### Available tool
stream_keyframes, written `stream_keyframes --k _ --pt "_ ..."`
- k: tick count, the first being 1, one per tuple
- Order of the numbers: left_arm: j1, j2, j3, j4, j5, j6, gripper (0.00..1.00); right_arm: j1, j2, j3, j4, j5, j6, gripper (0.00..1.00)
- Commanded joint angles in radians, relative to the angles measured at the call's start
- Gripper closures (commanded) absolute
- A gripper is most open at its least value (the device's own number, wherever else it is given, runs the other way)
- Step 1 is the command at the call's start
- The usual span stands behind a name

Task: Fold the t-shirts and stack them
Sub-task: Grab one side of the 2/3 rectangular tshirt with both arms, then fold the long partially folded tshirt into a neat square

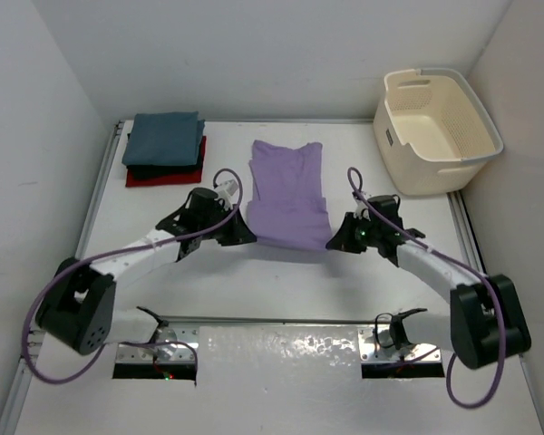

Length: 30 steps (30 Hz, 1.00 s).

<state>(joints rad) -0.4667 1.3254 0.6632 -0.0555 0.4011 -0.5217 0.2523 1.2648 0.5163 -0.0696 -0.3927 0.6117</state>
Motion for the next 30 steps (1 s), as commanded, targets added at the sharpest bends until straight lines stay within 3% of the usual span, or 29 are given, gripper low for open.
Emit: stream_keyframes --k 1,4,8,15,19,30 --pt "-0.042 -0.109 0.029 -0.13 0.012 -0.029 1.0 0.001 -0.129 0.03 -0.192 -0.046 -0.046 1.0" --pt "-0.044 -0.15 0.059 -0.191 0.007 -0.05 1.0 -0.001 -0.209 0.14 -0.317 0.021 -0.062 1.0" --pt "-0.043 -0.15 0.171 -0.163 -0.066 -0.014 1.0 -0.002 -0.2 0.298 -0.316 0.055 -0.072 1.0" --pt "-0.024 -0.063 0.32 -0.054 -0.165 0.044 1.0 -0.024 -0.019 0.479 -0.273 0.12 -0.069 1.0" --pt "0.032 0.043 0.432 -0.09 -0.191 0.083 1.0 -0.044 0.115 0.623 -0.262 0.123 -0.084 1.0" --pt "0.135 0.359 0.616 0.081 -0.104 0.078 1.0 -0.094 0.412 0.824 -0.191 0.08 -0.061 1.0"
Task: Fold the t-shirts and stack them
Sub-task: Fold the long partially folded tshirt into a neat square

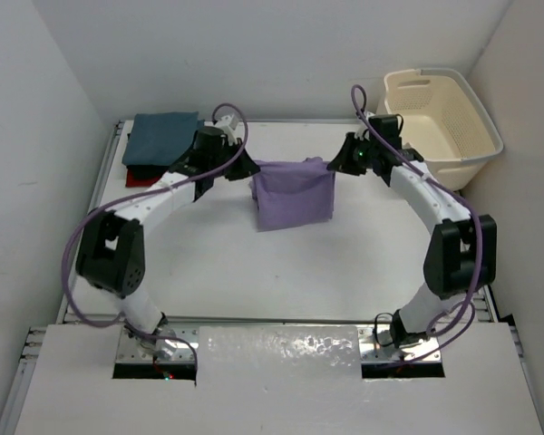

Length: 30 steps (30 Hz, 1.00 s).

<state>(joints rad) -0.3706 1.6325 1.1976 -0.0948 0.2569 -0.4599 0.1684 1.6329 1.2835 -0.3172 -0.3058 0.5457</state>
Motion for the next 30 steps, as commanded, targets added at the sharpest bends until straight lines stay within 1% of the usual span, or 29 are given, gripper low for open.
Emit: stream_keyframes --k 1,4,5,6,8,12,14,16,17,19,20,21,22,23,24,25,26,27,30 --pt "0.044 0.108 0.123 0.115 0.048 0.015 1.0 -0.018 0.067 0.086 0.064 -0.01 0.007 1.0" --pt "0.064 0.2 0.192 0.101 0.077 0.003 1.0 -0.04 0.18 0.167 0.069 -0.047 0.014 1.0" --pt "0.073 0.217 0.201 0.104 0.085 0.001 1.0 -0.043 0.208 0.183 0.085 -0.087 0.014 1.0" --pt "0.078 0.23 0.215 0.118 0.085 -0.008 1.0 -0.046 0.258 0.213 0.095 -0.095 0.025 1.0" --pt "0.094 0.268 0.23 0.124 0.071 -0.01 1.0 -0.046 0.306 0.247 0.128 -0.111 0.019 1.0" --pt "0.114 0.355 0.308 0.144 0.091 -0.019 1.0 -0.047 0.453 0.388 0.121 -0.125 0.023 1.0" --pt "0.121 0.424 0.344 0.159 0.105 -0.019 1.0 -0.047 0.495 0.413 0.15 -0.125 0.043 1.0" --pt "0.122 0.499 0.417 0.15 0.105 -0.02 1.0 -0.049 0.562 0.451 0.194 -0.136 0.054 1.0" --pt "0.125 0.527 0.448 0.126 0.105 -0.019 1.0 -0.049 0.587 0.473 0.194 -0.138 0.065 0.9" --pt "0.131 0.598 0.546 0.08 0.088 -0.02 1.0 -0.049 0.668 0.546 0.196 -0.119 0.063 0.75" --pt "0.14 0.619 0.575 0.008 0.064 -0.023 0.92 -0.05 0.695 0.574 0.184 -0.116 0.075 0.41" --pt "0.145 0.65 0.633 -0.026 0.047 -0.026 0.43 -0.05 0.721 0.647 0.17 -0.118 0.069 0.3" --pt "0.15 0.656 0.655 -0.048 0.045 -0.02 0.25 -0.05 0.745 0.683 0.133 -0.134 0.063 0.08" --pt "0.159 0.658 0.665 -0.063 0.044 -0.026 0.2 -0.05 0.771 0.718 0.112 -0.138 0.047 0.01" --pt "0.162 0.641 0.662 -0.06 0.057 -0.026 0.1 -0.05 0.769 0.75 0.099 -0.141 0.036 0.01" --pt "0.164 0.627 0.657 -0.056 0.062 -0.025 0.04 -0.05 0.76 0.749 0.098 -0.139 0.031 0.01" --pt "0.162 0.609 0.649 -0.036 0.059 -0.026 0.02 -0.05 0.718 0.734 0.108 -0.128 0.022 0.01" --pt "0.162 0.572 0.622 -0.02 0.061 -0.028 0.0 -0.05 0.69 0.684 0.142 -0.124 0.014 0.01" --pt "0.147 0.517 0.583 0.014 0.064 -0.031 0.0 -0.05 0.593 0.59 0.153 -0.096 -0.006 0.01"
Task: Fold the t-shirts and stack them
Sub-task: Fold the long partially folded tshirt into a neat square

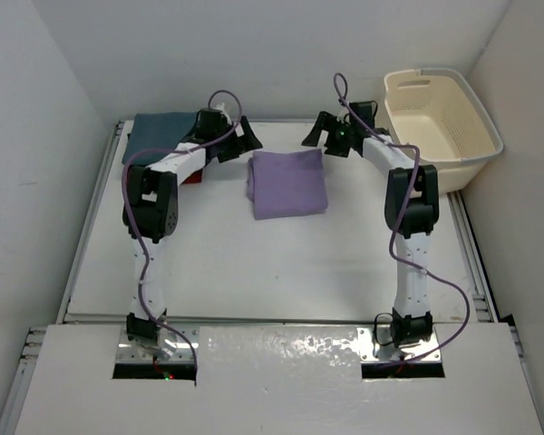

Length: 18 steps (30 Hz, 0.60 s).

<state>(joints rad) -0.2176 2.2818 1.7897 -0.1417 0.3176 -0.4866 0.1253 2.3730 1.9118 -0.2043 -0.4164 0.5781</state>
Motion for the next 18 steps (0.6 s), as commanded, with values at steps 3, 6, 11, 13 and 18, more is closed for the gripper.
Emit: stream_keyframes --k 3,6,11,13,18 --pt "-0.043 -0.159 -0.009 0.042 -0.003 0.025 0.0 0.0 -0.204 -0.092 -0.019 0.062 -0.07 0.01" --pt "-0.072 -0.151 -0.012 0.059 0.012 0.023 0.0 0.019 -0.238 -0.138 -0.015 0.09 -0.107 0.01" --pt "-0.083 -0.075 0.031 0.103 0.063 -0.024 0.0 0.028 -0.193 -0.129 0.055 -0.01 -0.043 0.01" --pt "-0.083 -0.025 0.056 0.125 0.095 -0.039 0.0 0.028 -0.144 -0.116 0.097 -0.042 -0.014 0.01" --pt "-0.077 0.091 0.108 0.11 0.094 -0.056 0.0 0.028 -0.019 -0.053 0.198 -0.099 0.071 0.01"
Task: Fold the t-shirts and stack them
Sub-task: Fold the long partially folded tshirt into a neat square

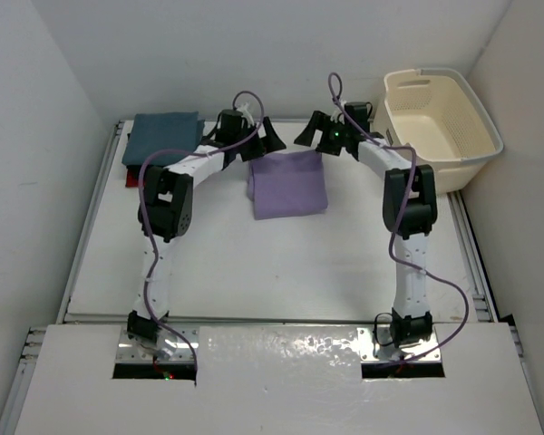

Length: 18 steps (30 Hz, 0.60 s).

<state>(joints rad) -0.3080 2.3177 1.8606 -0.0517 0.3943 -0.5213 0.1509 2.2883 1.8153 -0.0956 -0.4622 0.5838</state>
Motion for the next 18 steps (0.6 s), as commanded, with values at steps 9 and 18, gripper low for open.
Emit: stream_keyframes --k 9,18 --pt "0.046 0.186 0.063 -0.02 -0.067 -0.034 0.0 -0.002 0.238 0.049 0.134 0.074 0.093 0.01" --pt "0.047 0.152 0.112 -0.042 -0.068 0.026 0.0 -0.007 0.217 0.114 0.107 0.022 0.036 0.01"
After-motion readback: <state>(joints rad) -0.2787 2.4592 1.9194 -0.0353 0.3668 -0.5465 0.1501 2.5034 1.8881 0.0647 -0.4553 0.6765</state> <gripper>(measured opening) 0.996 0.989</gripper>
